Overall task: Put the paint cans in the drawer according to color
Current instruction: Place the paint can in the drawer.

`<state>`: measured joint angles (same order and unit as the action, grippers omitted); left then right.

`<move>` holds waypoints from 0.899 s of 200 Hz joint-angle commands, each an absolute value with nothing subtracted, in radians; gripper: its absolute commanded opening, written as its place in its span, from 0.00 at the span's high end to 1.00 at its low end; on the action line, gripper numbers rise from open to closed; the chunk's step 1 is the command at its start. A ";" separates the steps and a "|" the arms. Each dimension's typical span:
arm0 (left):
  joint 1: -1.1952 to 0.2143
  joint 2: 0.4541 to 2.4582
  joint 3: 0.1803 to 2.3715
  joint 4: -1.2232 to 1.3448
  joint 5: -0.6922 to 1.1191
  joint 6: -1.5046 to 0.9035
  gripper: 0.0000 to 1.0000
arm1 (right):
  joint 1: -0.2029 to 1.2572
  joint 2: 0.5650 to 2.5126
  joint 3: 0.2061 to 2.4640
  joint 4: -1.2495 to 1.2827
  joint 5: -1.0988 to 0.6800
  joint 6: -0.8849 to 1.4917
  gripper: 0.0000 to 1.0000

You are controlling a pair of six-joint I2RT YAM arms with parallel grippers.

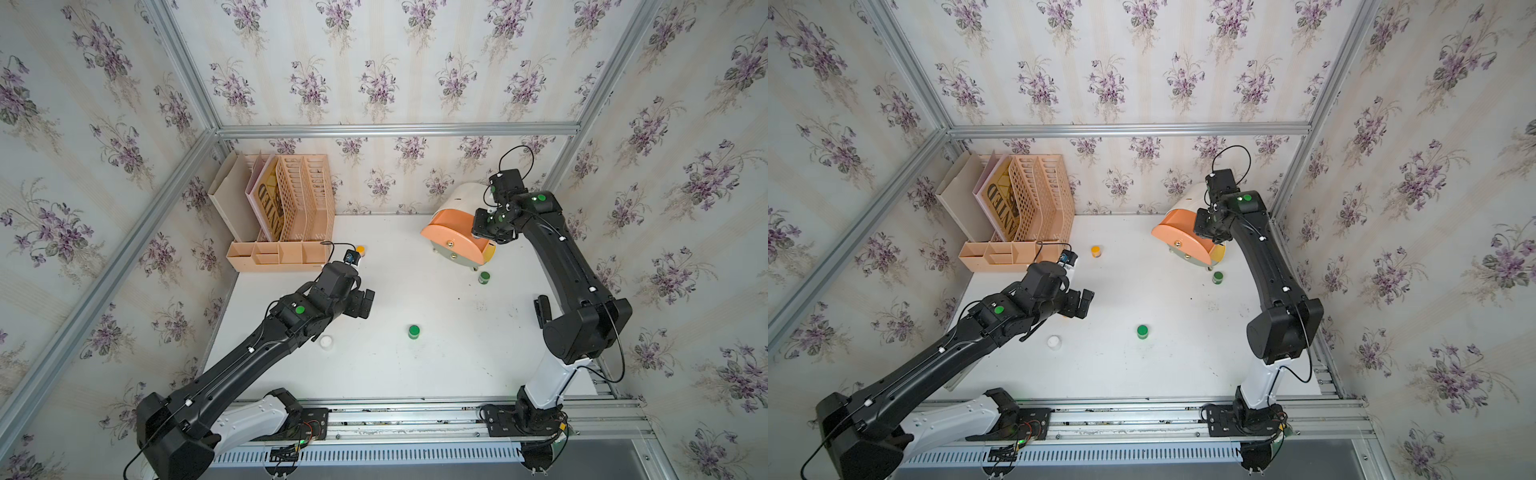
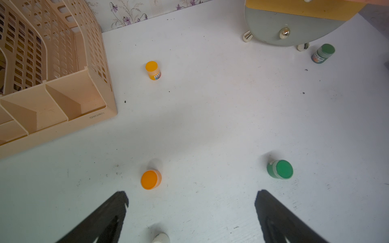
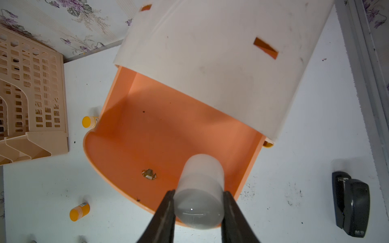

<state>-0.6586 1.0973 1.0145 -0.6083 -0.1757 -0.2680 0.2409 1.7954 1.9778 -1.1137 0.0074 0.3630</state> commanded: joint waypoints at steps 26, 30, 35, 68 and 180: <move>-0.657 1.094 1.026 -0.607 -0.179 -0.258 0.01 | 0.230 1.812 1.953 -1.070 -0.014 0.349 0.82; -0.657 1.094 1.027 -0.607 -0.179 -0.258 0.01 | 0.229 1.815 1.951 -1.068 -0.014 0.348 0.82; -0.657 1.093 1.028 -0.609 -0.179 -0.258 0.01 | 0.228 1.816 1.949 -1.067 -0.015 0.349 0.82; -0.657 1.094 1.032 -0.614 -0.179 -0.257 0.01 | 0.221 1.822 1.937 -1.054 -0.018 0.345 0.82; -0.657 1.067 1.066 -0.716 -0.178 -0.306 0.01 | 0.210 1.812 1.926 -1.041 -0.036 0.339 0.57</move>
